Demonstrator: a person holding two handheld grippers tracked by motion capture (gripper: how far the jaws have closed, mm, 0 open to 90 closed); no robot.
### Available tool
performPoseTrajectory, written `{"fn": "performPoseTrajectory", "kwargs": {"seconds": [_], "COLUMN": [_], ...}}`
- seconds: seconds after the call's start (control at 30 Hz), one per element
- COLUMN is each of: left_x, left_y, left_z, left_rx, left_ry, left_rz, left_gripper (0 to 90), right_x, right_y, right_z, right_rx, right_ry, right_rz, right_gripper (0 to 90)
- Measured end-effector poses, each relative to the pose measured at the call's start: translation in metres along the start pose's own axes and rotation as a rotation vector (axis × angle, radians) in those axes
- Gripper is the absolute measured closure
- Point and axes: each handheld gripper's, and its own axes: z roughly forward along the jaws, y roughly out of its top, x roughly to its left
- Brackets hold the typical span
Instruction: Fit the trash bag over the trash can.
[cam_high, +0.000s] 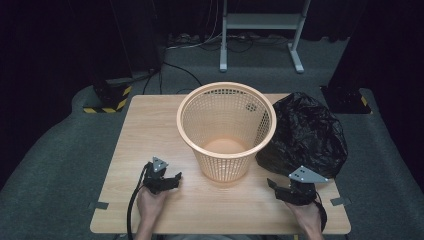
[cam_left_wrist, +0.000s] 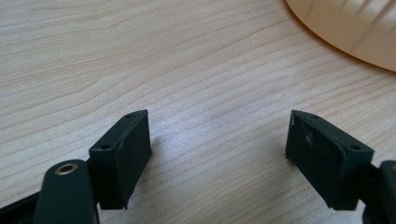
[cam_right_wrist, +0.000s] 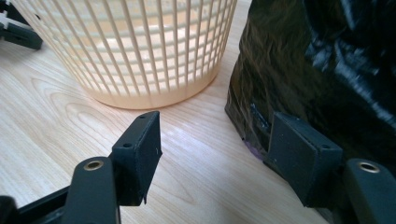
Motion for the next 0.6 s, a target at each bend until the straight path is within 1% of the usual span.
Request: {"fn": "performPoseTrajectory", "kwargs": {"seconds": [0.1, 0.23, 0.43, 0.6], "left_x": [0.000, 0.000, 0.000, 0.000], "left_y": [0.000, 0.000, 0.000, 0.000], "left_z": [0.000, 0.000, 0.000, 0.000], "left_rx": [0.001, 0.000, 0.002, 0.000], "left_ry": [0.000, -0.001, 0.000, 0.000], "left_rz": [0.001, -0.002, 0.001, -0.001], "left_gripper": [22.3, 22.2, 22.3, 22.3], "right_x": [-0.001, -0.005, -0.009, -0.015], "right_y": [0.003, 0.010, 0.017, 0.020], "right_z": [-0.004, -0.010, -0.018, -0.022], "right_rx": [-0.017, -0.031, -0.062, -0.075], "right_ry": [0.006, -0.003, -0.003, -0.006], "right_rz": [-0.001, -0.004, 0.011, 0.022], "right_gripper": [34.9, 35.4, 36.4, 36.5]}}
